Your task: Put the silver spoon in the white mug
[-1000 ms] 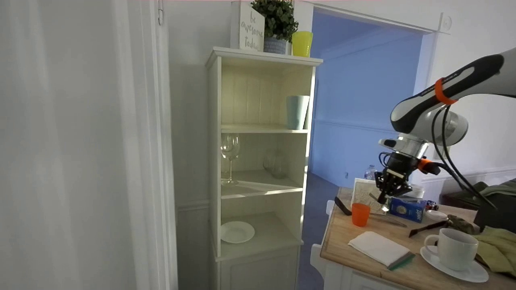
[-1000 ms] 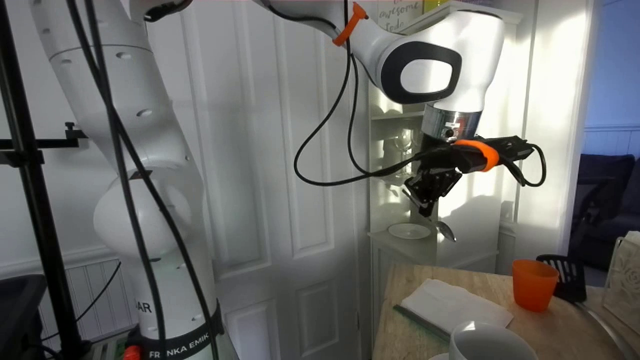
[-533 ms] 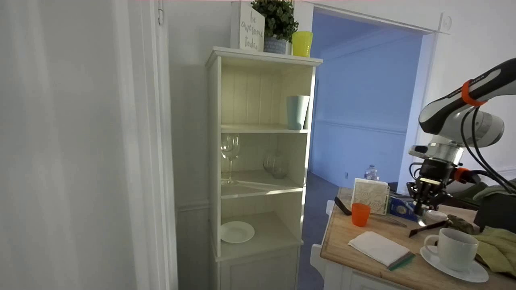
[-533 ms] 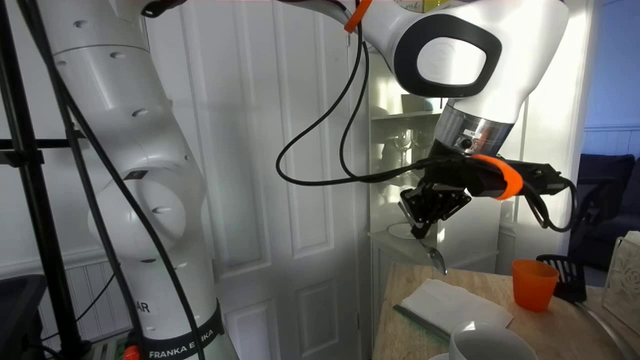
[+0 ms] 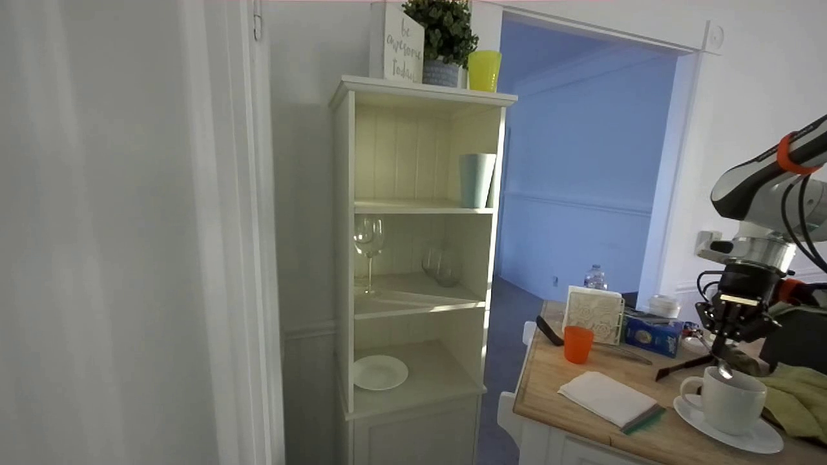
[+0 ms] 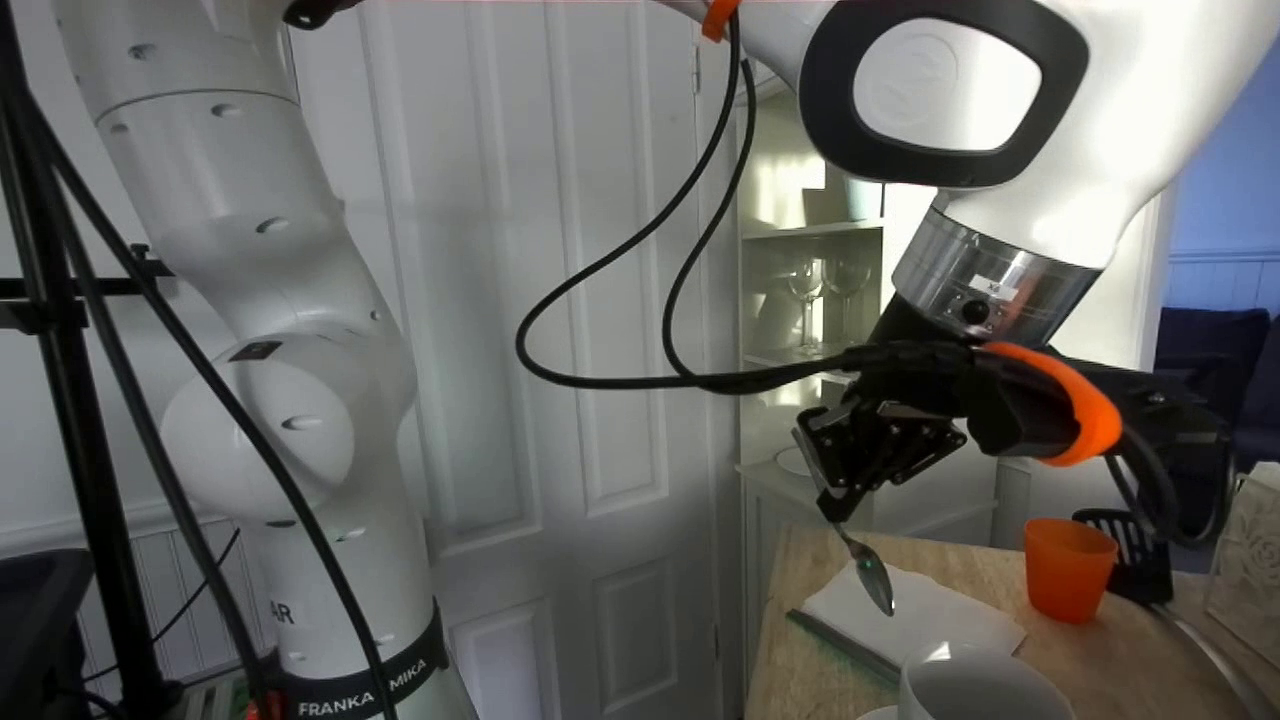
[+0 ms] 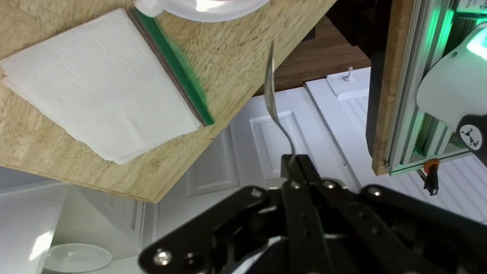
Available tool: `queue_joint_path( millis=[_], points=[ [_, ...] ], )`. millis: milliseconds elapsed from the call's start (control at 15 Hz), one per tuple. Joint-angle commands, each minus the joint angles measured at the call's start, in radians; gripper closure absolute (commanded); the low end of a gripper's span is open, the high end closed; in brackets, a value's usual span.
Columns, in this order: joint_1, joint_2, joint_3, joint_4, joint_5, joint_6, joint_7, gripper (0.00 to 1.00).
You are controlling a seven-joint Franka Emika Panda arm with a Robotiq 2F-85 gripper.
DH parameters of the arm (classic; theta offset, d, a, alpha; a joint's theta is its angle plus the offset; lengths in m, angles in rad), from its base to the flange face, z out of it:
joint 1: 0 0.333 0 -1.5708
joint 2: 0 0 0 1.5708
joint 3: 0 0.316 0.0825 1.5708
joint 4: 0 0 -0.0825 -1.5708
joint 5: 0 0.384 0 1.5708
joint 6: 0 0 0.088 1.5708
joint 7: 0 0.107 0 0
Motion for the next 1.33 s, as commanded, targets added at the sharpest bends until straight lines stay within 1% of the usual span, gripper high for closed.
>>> queue_joint_path(
  millis=[0,333,600,933,1267],
  points=[
    [-0.024,-0.033,-0.014,0.009,-0.025,-0.009,0.000,0.99],
    [-0.038,-0.013,-0.036,0.051,-0.007,-0.018,-0.002,0.99],
    [-0.039,0.034,-0.062,0.095,0.023,-0.007,-0.006,0.99],
    [-0.036,0.137,-0.077,0.161,0.070,-0.023,-0.034,0.99],
    [-0.060,0.274,-0.060,0.238,0.124,-0.051,-0.056,0.99]
  ],
)
